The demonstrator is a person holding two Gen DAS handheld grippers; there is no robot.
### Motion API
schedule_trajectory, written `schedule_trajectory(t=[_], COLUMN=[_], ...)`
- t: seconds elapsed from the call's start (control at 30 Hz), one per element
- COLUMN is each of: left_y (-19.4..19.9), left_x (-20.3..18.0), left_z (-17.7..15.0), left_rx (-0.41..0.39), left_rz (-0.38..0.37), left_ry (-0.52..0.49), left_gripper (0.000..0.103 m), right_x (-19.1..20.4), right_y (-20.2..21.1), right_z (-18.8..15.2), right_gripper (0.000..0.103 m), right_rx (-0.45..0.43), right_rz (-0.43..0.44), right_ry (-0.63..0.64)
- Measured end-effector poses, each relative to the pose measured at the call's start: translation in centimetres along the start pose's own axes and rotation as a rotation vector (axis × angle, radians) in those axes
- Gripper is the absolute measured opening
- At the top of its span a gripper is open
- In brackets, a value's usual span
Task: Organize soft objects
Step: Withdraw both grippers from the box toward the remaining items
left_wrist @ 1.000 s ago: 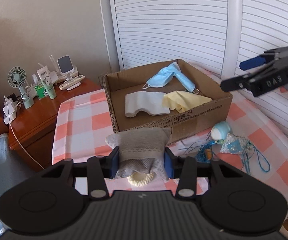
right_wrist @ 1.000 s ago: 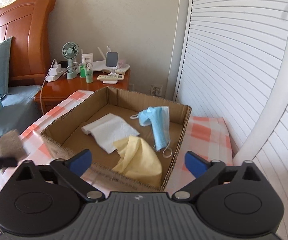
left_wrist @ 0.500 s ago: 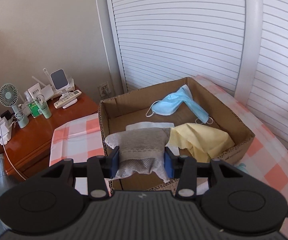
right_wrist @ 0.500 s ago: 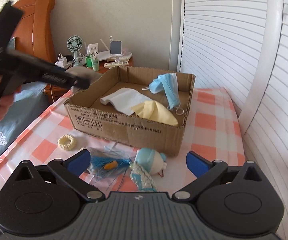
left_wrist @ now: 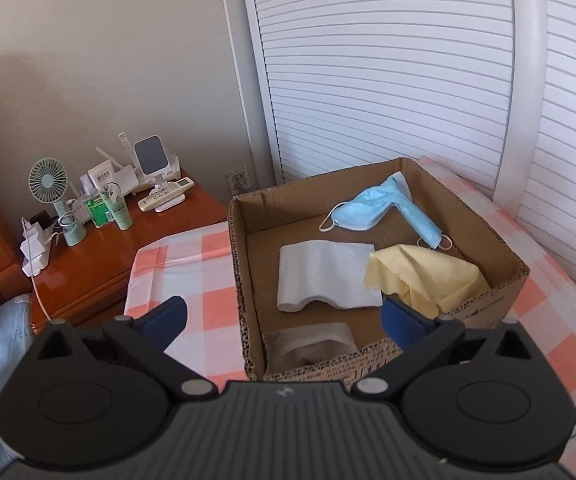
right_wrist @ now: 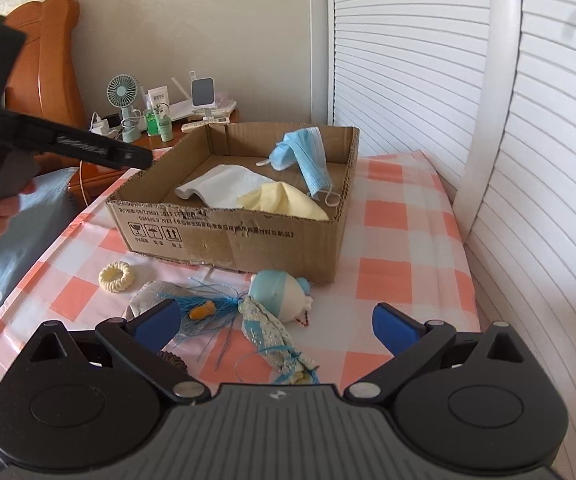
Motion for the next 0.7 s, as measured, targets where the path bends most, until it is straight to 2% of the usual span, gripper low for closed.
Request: schedule_trajectory(t=[0.13,0.33,0.4,0.53,0.7], left_y=[2.5,5.4,6.2,6.6,6.0], left_x=[0.6,0.5,0.8,1.3,0.5], left_z=[-2.0,-5.2,-5.9,-7.1,-9.0], left_rx=[-0.005,-0.010,-0.023,-0.017,0.037], left_rz=[0.030,0.012,0.031,0.065,0.033], left_ry=[0.002,0.038,0.055,0.084,0.071], left_gripper=[0.102,0.102,0.102,0.102,0.102], right_x=[0.2,0.1,-0.1,-0.9,-3.7], right_y=[0.1,-0.7,-0.9,-1.0,-1.1], right_z=[-1.5,-4.0,-4.4,-4.3,-3.0], right_gripper=[0.103,0.103,0.103,0.103,0.103], right_rx=[0.009,0.035,0.041,0.029,-0.004], right_rz=[-0.023,-0.040,-0.042,-0.069,-0.168], right_ry=[-0.020,-0.074,-0.092,-0.116,-0.161])
Point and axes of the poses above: each gripper's, at about its wrist camera, not at the fingertips, and y roughly against the way its jaws point, x to its left, z to its top, the point moved 9 cm from there along -y, roughly the way its jaws point, and after that the axes turned 10 degrees about z, right-handed, at the moved point
